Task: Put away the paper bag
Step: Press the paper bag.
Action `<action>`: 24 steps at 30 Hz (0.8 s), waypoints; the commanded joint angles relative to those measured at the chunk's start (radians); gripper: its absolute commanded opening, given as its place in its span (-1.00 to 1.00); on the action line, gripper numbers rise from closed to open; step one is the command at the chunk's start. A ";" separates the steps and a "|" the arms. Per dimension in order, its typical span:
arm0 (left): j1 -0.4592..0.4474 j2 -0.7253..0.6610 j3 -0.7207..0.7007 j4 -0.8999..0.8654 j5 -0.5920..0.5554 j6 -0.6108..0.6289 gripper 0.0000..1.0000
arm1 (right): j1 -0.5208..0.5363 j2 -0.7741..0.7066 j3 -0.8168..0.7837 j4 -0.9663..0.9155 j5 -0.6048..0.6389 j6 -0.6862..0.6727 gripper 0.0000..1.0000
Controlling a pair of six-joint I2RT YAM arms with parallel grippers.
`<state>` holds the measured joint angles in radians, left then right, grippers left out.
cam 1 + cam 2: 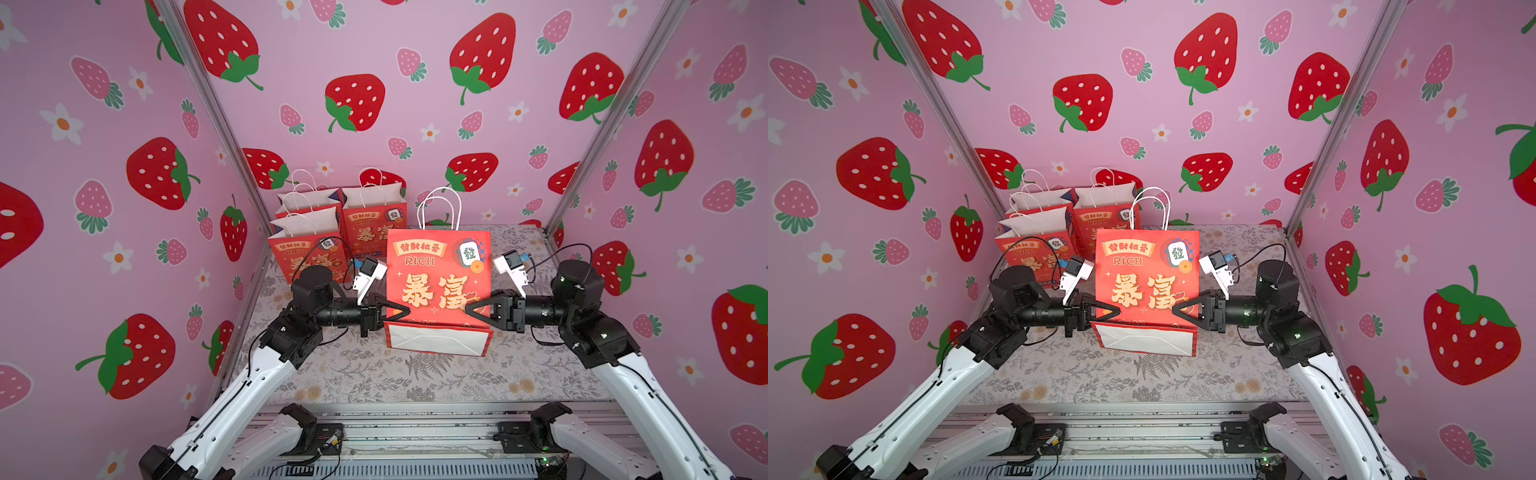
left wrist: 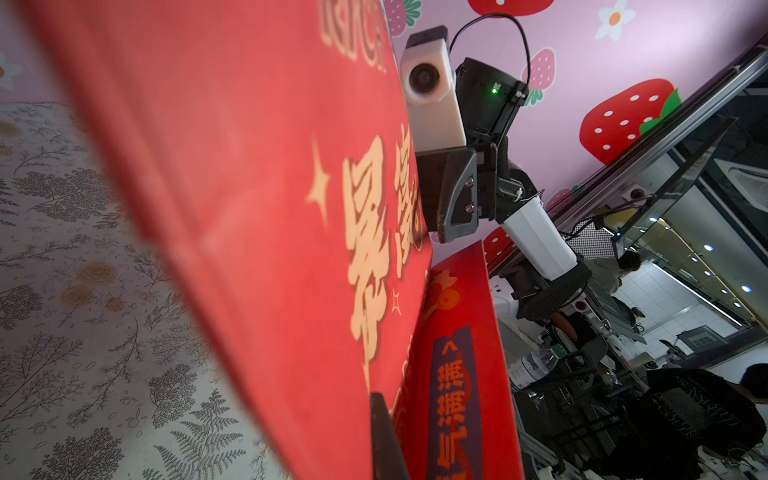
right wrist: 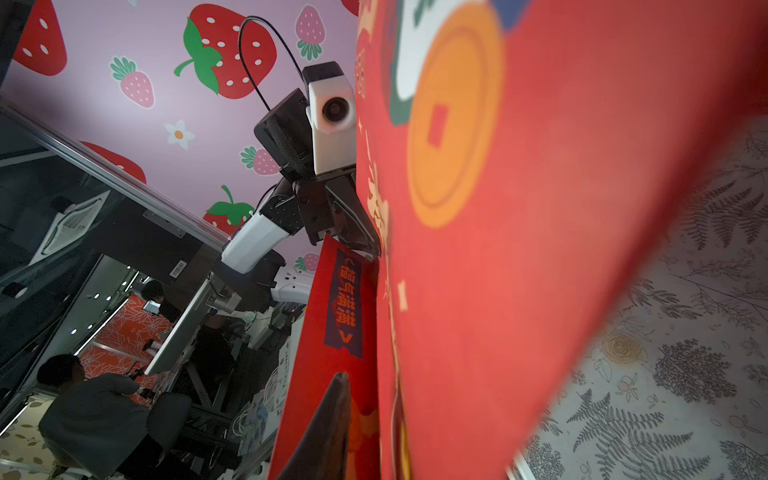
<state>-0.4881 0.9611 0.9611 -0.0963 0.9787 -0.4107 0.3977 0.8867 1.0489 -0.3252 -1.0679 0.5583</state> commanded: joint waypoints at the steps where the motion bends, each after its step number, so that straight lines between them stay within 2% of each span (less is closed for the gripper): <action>1: 0.003 -0.008 0.020 0.055 0.001 -0.006 -1.00 | 0.007 -0.005 -0.007 0.045 -0.009 0.015 -0.54; 4: 0.003 -0.002 0.018 0.072 0.019 -0.016 -1.00 | 0.014 0.004 -0.006 0.065 -0.007 0.026 -0.65; 7: 0.002 0.000 0.014 0.090 0.028 -0.027 -1.00 | 0.022 0.011 -0.001 0.066 0.024 0.023 -0.93; 9: 0.003 -0.003 0.012 0.096 0.030 -0.030 -0.52 | 0.022 0.003 -0.003 0.066 0.065 0.025 -1.00; 11: 0.003 -0.012 0.012 0.094 0.027 -0.029 0.21 | 0.021 -0.006 -0.001 0.067 0.113 0.028 -1.00; 12: 0.003 -0.017 0.011 0.094 0.025 -0.028 0.47 | 0.021 -0.009 0.003 0.063 0.128 0.026 -1.00; 13: 0.005 -0.026 0.013 0.091 0.017 -0.025 0.66 | 0.020 -0.014 0.008 0.060 0.141 0.026 -1.00; 16: 0.028 -0.071 0.028 0.000 -0.107 0.012 0.95 | 0.008 -0.023 0.035 0.013 0.182 0.008 -1.00; 17: 0.046 -0.091 0.033 -0.045 -0.166 0.026 0.99 | -0.001 -0.026 0.049 -0.018 0.201 -0.006 -1.00; 19: 0.090 -0.134 0.018 -0.057 -0.212 0.019 0.99 | -0.013 -0.031 0.075 -0.085 0.251 -0.037 -1.00; 24: 0.203 -0.199 -0.050 0.053 -0.187 -0.077 0.99 | -0.039 -0.045 0.114 -0.181 0.377 -0.073 -1.00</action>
<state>-0.3187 0.7723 0.9390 -0.0959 0.8017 -0.4454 0.3687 0.8623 1.1236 -0.4377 -0.7902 0.5266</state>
